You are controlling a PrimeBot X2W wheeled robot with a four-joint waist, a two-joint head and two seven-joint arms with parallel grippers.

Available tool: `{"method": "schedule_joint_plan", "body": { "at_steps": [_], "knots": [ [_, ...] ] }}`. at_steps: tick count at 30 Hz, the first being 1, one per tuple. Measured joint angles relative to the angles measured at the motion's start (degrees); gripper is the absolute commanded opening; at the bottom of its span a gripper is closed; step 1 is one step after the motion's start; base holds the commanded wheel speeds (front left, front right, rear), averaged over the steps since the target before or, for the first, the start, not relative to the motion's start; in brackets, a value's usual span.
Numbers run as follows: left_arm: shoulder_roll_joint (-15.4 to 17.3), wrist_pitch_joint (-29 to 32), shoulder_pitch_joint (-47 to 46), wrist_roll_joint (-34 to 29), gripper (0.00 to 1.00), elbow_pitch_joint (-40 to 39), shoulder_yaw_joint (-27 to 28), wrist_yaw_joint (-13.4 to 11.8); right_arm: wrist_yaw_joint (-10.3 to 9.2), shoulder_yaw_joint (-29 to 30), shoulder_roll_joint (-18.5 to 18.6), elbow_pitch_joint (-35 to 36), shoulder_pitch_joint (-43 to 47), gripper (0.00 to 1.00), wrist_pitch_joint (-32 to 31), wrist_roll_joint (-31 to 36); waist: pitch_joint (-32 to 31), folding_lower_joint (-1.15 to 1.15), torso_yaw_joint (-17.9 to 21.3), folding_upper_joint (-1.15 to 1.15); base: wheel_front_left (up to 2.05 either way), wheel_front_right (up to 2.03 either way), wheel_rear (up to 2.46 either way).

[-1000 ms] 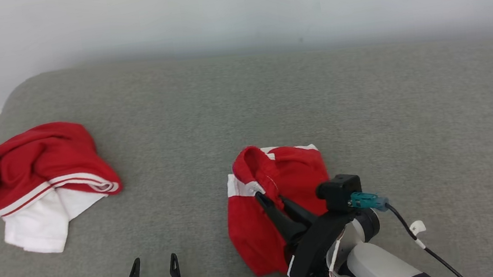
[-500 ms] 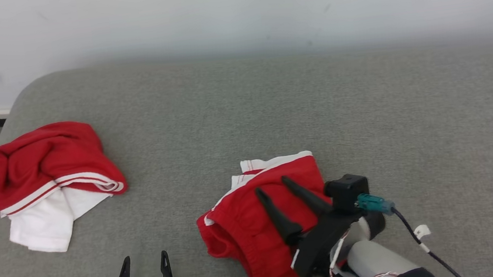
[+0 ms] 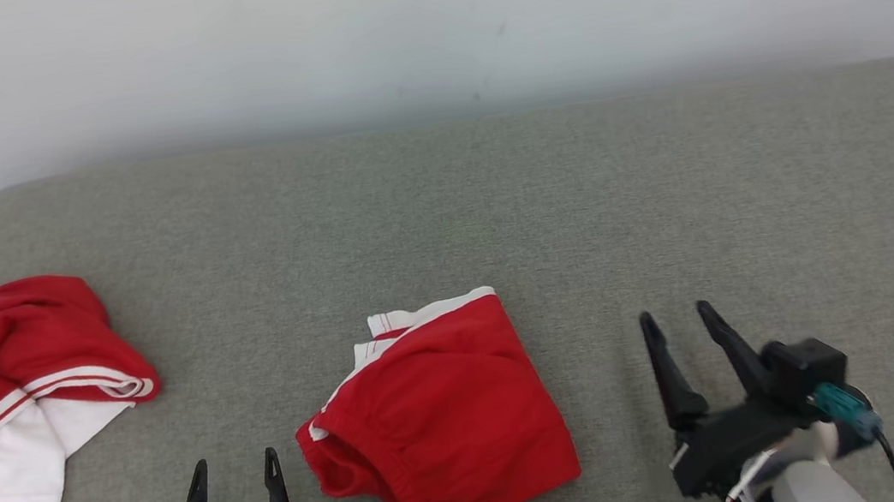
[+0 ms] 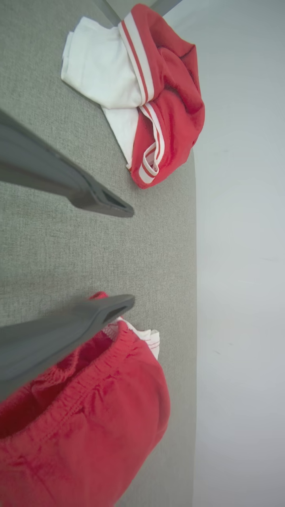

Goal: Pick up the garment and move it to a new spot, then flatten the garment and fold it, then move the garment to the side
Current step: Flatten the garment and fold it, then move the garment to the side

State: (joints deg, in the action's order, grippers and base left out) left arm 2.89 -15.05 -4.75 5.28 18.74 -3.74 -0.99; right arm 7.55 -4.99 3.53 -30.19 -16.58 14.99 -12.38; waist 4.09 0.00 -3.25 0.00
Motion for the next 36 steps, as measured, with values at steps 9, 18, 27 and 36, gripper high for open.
{"method": "schedule_joint_plan", "body": {
  "at_steps": [9,18,27,36],
  "knots": [
    [0.0,0.0,2.7,-1.5,1.00,-1.1,1.6,0.5,0.00,4.1,-0.5,4.5,6.9,1.00,0.0,2.7,-2.3,-0.01,2.1,0.00,0.00,0.00,0.00],
    [0.0,0.0,4.8,-1.9,1.00,-2.4,2.1,0.9,0.00,4.0,-0.5,5.1,9.6,1.00,0.0,0.8,-3.3,0.00,3.3,0.00,0.00,0.00,0.00],
    [0.0,0.0,5.6,-1.9,1.00,-2.5,2.2,1.0,0.00,3.2,-0.5,5.3,9.6,1.00,0.0,-0.2,-3.6,0.00,3.7,0.00,0.00,0.00,0.00],
    [0.0,0.0,5.6,-1.8,1.00,-2.5,1.9,1.0,0.00,2.4,-0.5,5.2,9.5,1.00,0.0,-1.2,-3.4,0.00,3.4,0.00,0.00,0.00,0.00]
  ]
}}
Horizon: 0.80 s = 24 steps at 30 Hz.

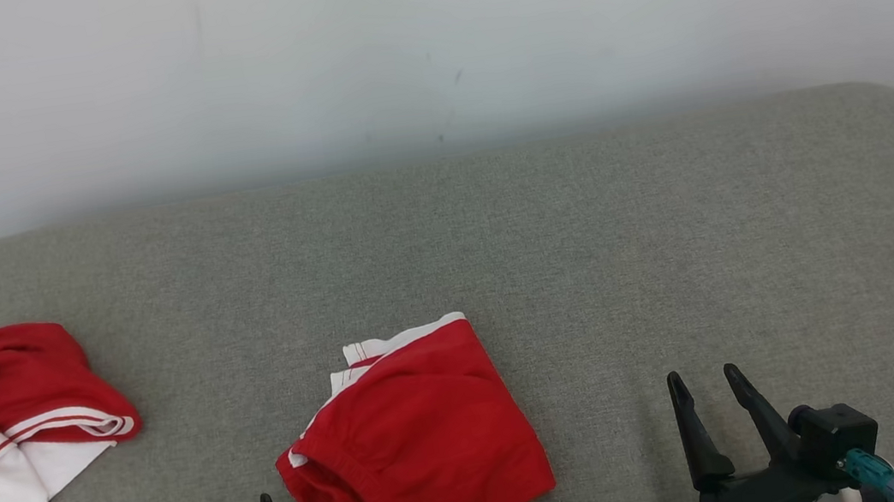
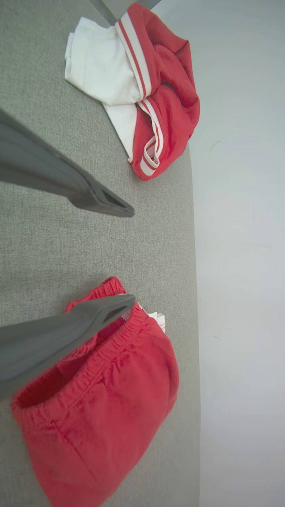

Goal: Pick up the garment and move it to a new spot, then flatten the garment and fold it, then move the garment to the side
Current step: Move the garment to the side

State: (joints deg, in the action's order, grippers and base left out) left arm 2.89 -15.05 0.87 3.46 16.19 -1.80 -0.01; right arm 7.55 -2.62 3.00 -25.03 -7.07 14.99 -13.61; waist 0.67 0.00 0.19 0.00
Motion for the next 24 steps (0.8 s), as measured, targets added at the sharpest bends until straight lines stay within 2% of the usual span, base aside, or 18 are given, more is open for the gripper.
{"method": "schedule_joint_plan", "body": {
  "at_steps": [6,12,18,24],
  "knots": [
    [0.0,0.0,0.0,0.1,1.00,-0.1,-0.4,0.0,0.00,-0.8,0.0,0.0,-0.3,1.00,0.0,-0.5,0.4,0.00,-0.2,0.00,0.00,0.00,0.00],
    [0.0,0.0,-1.2,0.4,1.00,-0.4,-2.0,0.0,0.00,-4.5,0.0,-0.2,-2.2,1.00,0.0,-1.8,2.1,0.00,-1.2,0.00,0.00,0.00,0.00],
    [0.0,0.0,-2.4,1.2,1.00,-0.5,-4.4,0.0,0.00,-10.0,0.0,-1.6,-5.9,1.00,0.0,-3.6,4.0,0.00,-4.0,0.00,0.00,0.00,0.00],
    [0.0,0.0,-3.7,1.2,1.00,-0.4,-6.0,0.0,0.00,-11.9,0.0,-6.7,-9.9,1.00,0.0,-3.8,5.7,0.00,-7.9,0.00,0.00,0.00,0.00]
  ]
}}
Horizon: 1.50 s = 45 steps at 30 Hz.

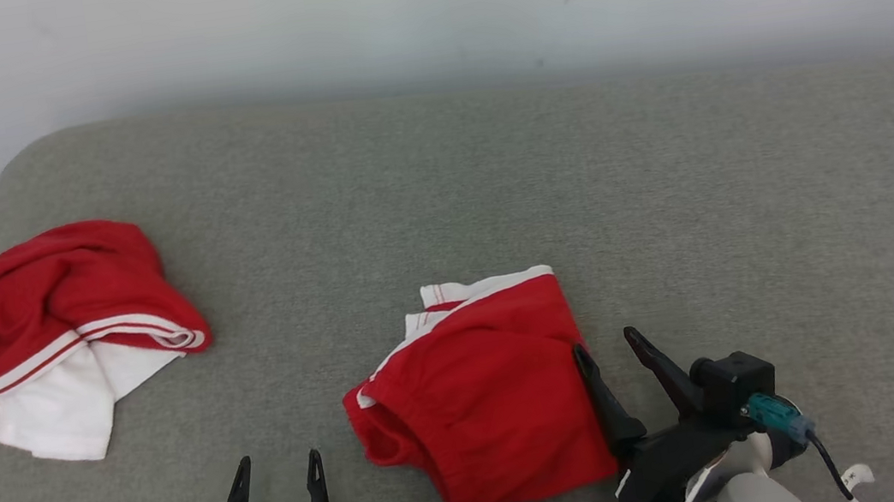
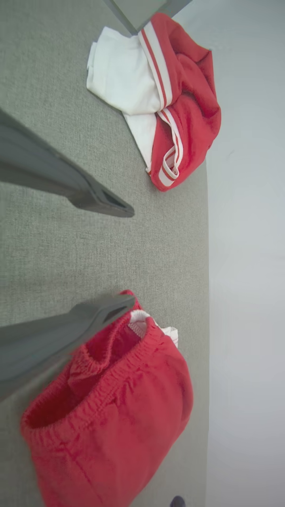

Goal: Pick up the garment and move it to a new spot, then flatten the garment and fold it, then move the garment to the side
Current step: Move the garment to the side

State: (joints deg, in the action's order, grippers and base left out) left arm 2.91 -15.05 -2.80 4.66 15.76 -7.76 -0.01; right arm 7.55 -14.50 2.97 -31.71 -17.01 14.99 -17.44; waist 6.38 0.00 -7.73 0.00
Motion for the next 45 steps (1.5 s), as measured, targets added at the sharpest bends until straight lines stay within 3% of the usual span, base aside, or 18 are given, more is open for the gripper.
{"method": "schedule_joint_plan", "body": {
  "at_steps": [11,12,14,21,27,45],
  "knots": [
    [0.0,0.0,-0.1,0.4,1.00,-0.2,-0.4,0.0,0.00,3.0,0.0,-14.8,-6.8,1.00,0.1,0.4,2.3,0.00,-7.9,0.00,0.00,0.00,0.00],
    [0.0,0.0,-0.1,0.5,1.00,-0.4,-0.4,0.0,0.00,2.9,0.0,-15.5,-7.2,0.93,0.2,0.4,2.5,0.00,-8.2,0.00,0.00,0.00,0.00],
    [0.0,0.0,-0.1,0.5,1.00,-0.6,-0.4,-0.1,0.00,2.5,0.0,-16.6,-8.0,0.00,0.2,0.3,2.9,0.00,-8.7,0.00,0.00,0.00,0.00],
    [0.0,0.0,-0.7,0.4,1.00,-1.4,-0.4,-0.1,0.00,4.5,-0.2,-14.5,-8.6,0.00,0.1,0.1,3.4,0.00,-7.2,0.00,0.00,0.00,0.00],
    [0.0,0.0,-0.8,-1.0,1.00,-1.5,-0.5,1.1,0.00,7.8,0.0,-10.6,-7.6,0.00,0.1,0.3,3.0,0.00,-3.1,0.00,0.00,0.00,0.00],
    [-0.1,0.0,-3.8,-2.2,1.00,-1.4,-1.6,4.1,0.00,7.4,0.0,-8.1,-4.0,0.00,0.1,-1.7,2.0,-0.01,18.4,0.00,0.00,0.00,0.00]
  ]
}}
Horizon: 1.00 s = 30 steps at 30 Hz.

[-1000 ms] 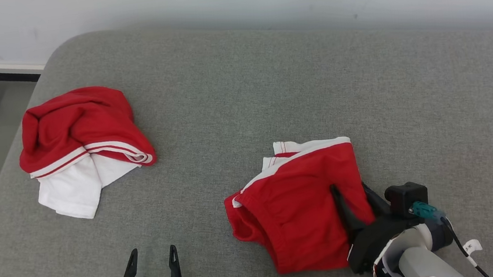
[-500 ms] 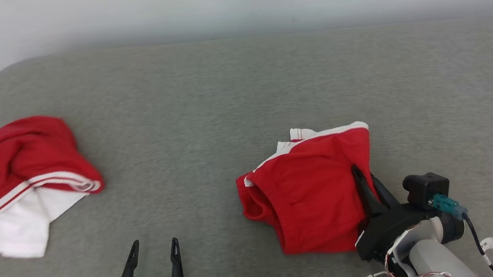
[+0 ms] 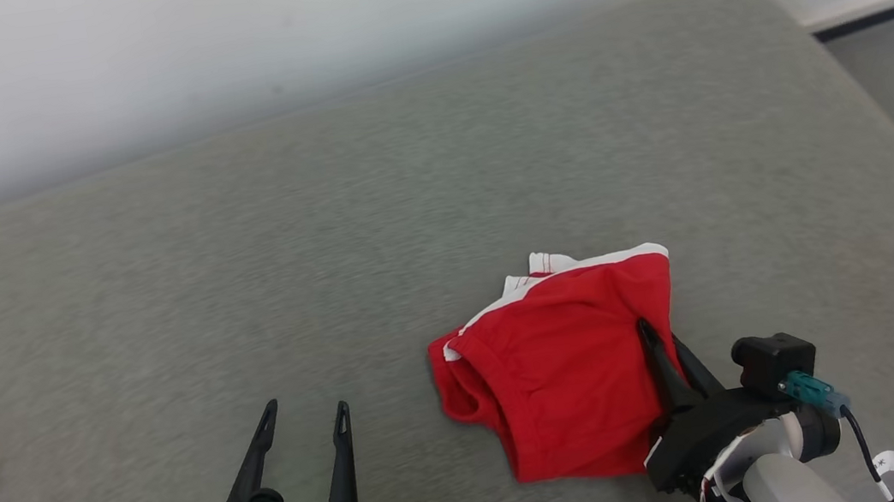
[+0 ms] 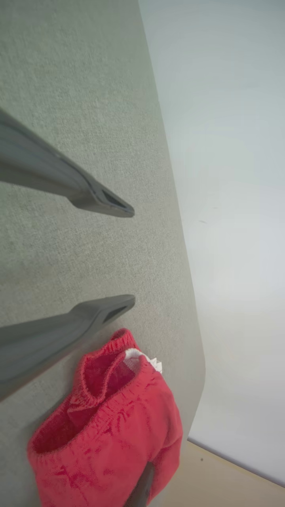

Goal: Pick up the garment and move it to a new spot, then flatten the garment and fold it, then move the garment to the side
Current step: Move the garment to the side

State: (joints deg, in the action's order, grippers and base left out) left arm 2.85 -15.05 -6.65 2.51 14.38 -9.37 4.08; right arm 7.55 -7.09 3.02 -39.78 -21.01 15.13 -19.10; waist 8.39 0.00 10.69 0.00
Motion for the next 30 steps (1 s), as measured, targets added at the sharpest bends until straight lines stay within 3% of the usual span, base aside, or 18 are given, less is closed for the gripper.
{"method": "schedule_joint_plan", "body": {
  "at_steps": [10,16,22,30],
  "knots": [
    [-0.1,0.0,-2.5,-0.5,1.00,-0.6,-3.6,1.7,0.00,-3.2,0.0,0.4,0.1,0.00,0.0,-3.0,0.8,0.00,13.3,0.00,0.00,0.00,0.00],
    [0.0,0.0,-4.4,-0.9,1.00,-0.2,-5.9,2.5,0.00,-2.9,0.0,0.5,-0.3,0.00,0.0,-2.4,2.9,0.00,17.9,0.00,0.00,0.00,0.00],
    [0.5,0.0,-6.1,-1.4,1.00,-0.3,-7.2,3.0,0.00,-3.0,0.7,-1.4,-4.1,0.00,0.0,3.6,6.2,0.01,18.6,0.00,0.00,0.00,0.00],
    [1.3,0.0,-8.7,-2.1,1.00,-0.7,-8.0,3.0,0.00,-1.2,10.8,-6.8,-14.5,0.00,0.0,9.4,9.6,0.01,13.1,0.00,0.00,0.00,0.00]
  ]
}}
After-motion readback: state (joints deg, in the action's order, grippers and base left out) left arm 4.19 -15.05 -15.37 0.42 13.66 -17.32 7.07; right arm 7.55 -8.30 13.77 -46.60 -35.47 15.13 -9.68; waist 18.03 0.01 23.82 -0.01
